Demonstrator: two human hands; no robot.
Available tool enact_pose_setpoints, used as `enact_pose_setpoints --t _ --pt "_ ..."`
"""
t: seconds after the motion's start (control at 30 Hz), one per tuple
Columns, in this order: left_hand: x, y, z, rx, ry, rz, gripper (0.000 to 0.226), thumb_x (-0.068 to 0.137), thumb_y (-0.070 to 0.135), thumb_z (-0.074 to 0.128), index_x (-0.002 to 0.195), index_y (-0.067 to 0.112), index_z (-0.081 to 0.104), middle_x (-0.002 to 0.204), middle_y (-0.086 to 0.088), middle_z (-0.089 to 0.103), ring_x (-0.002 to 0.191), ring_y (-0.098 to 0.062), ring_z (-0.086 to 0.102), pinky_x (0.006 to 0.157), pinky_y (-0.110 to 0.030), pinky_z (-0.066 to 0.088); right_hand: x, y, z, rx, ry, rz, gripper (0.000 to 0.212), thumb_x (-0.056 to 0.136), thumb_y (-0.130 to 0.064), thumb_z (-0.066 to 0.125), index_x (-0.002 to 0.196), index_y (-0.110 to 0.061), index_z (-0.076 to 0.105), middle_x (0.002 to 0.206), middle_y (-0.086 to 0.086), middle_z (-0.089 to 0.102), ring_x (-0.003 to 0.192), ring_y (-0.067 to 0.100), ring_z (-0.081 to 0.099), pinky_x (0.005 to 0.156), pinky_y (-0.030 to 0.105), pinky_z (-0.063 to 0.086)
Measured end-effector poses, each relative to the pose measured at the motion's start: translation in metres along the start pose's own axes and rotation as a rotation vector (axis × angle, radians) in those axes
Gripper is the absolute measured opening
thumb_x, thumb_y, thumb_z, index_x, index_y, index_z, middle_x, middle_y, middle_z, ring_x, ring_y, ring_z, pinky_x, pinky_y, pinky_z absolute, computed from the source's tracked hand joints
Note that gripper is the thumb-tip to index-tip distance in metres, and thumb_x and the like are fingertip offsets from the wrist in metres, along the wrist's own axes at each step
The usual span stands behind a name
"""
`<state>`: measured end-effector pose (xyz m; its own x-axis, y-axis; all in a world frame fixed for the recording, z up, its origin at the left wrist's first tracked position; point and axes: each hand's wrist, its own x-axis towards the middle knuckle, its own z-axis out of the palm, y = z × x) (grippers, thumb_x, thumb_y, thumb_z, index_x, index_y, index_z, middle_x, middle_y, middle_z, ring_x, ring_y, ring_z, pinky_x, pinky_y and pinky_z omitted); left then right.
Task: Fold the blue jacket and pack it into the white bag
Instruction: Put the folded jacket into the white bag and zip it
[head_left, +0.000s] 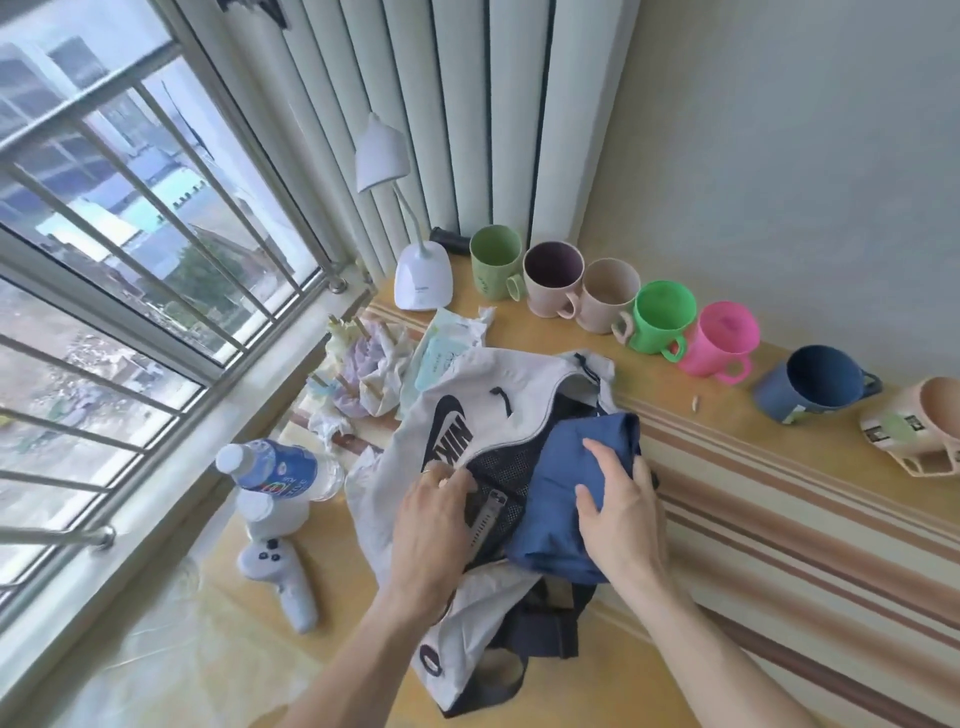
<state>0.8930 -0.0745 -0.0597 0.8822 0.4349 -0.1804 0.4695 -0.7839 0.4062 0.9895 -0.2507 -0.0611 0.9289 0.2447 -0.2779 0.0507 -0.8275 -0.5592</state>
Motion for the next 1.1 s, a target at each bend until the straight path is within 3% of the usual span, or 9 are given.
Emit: enact_pose_setpoints --t 0.1,0.23,0.4,0.5,0.6,0.73,0.87,1.0,1.1 --pt "-0.018 0.007 -0.014 -0.026 0.119 0.036 0.059 0.078 0.010 0.042 0.135 0.007 0.059 0.131 -0.014 0.060 0.110 -0.033 0.066 0.088 -0.040 0.056 -0.003 -0.017 0.015 0.111 -0.031 0.022 0.054 0.101 -0.019 0.062 0.152 -0.030 0.049 0.146 0.013 0.046 0.133 0.036 0.053 0.102 0.039 0.049" --pt "-0.035 0.009 -0.020 -0.007 0.148 0.111 0.084 0.066 -0.020 0.055 0.145 0.006 0.050 0.143 -0.013 0.053 0.117 -0.032 0.061 0.088 -0.038 0.058 -0.001 -0.052 0.047 0.354 -0.159 0.020 0.055 0.102 -0.015 0.059 0.155 -0.020 0.043 0.148 0.014 0.045 0.143 0.030 0.043 0.119 0.035 0.033" --pt "-0.046 -0.012 -0.015 -0.069 0.085 0.184 0.092 0.074 -0.018 0.056 0.156 0.020 0.037 0.157 -0.004 0.044 0.120 -0.025 0.054 0.101 -0.031 0.046 -0.004 -0.080 0.082 0.155 -0.639 -0.085 0.057 0.103 -0.008 0.051 0.156 -0.005 0.030 0.162 0.021 0.035 0.146 0.036 0.042 0.121 0.041 0.037" --pt "-0.053 -0.034 -0.006 -0.118 0.042 0.198 0.074 0.091 -0.003 0.057 0.157 0.024 0.033 0.149 0.003 0.054 0.123 -0.017 0.055 0.101 -0.027 0.047 -0.019 -0.065 0.073 -0.028 -0.406 -0.224 0.049 0.101 -0.021 0.054 0.148 -0.018 0.044 0.158 0.012 0.040 0.134 0.035 0.053 0.110 0.045 0.049" --pt "-0.072 -0.051 0.006 -0.121 -0.025 0.174 0.049 0.106 0.019 0.045 0.153 0.016 0.036 0.138 0.001 0.061 0.126 -0.019 0.056 0.102 -0.026 0.044 -0.050 -0.037 0.055 -0.071 -0.079 -0.466 0.045 0.097 -0.025 0.063 0.139 -0.012 0.058 0.144 0.009 0.058 0.129 0.026 0.057 0.110 0.039 0.051" --pt "-0.106 -0.070 0.017 -0.173 -0.042 0.080 0.048 0.096 0.024 0.057 0.143 0.020 0.049 0.148 0.002 0.049 0.132 -0.018 0.051 0.110 -0.022 0.036 -0.073 0.005 0.056 -0.401 -0.316 -0.764 0.055 0.084 -0.038 0.071 0.134 -0.019 0.062 0.119 -0.004 0.070 0.112 0.019 0.063 0.115 0.044 0.048" --pt "-0.124 -0.071 0.026 -0.225 -0.007 -0.110 0.049 0.084 0.033 0.072 0.129 0.027 0.053 0.119 0.006 0.055 0.101 -0.013 0.056 0.083 -0.022 0.045 -0.068 0.006 0.057 -0.423 -0.195 -0.781 0.024 0.088 -0.009 0.052 0.102 -0.017 0.070 0.087 -0.002 0.067 0.083 0.023 0.059 0.080 0.041 0.058" --pt "-0.126 -0.065 0.036 -0.298 -0.006 -0.204 0.036 0.090 0.036 0.071 0.120 0.031 0.051 0.086 0.015 0.069 0.077 -0.007 0.065 0.065 -0.019 0.038 -0.068 -0.026 0.048 -0.356 -0.141 -0.846 0.028 0.088 -0.008 0.053 0.107 -0.018 0.070 0.091 -0.004 0.069 0.086 0.021 0.060 0.081 0.036 0.053" --pt "-0.127 -0.061 0.031 -0.306 0.037 -0.188 0.007 0.093 0.029 0.070 0.098 0.031 0.066 0.069 0.012 0.070 0.064 -0.008 0.064 0.057 -0.020 0.039 -0.072 -0.035 0.045 -0.341 -0.173 -0.840 0.040 0.084 -0.007 0.060 0.122 -0.019 0.066 0.101 -0.003 0.070 0.090 0.022 0.061 0.085 0.037 0.052"
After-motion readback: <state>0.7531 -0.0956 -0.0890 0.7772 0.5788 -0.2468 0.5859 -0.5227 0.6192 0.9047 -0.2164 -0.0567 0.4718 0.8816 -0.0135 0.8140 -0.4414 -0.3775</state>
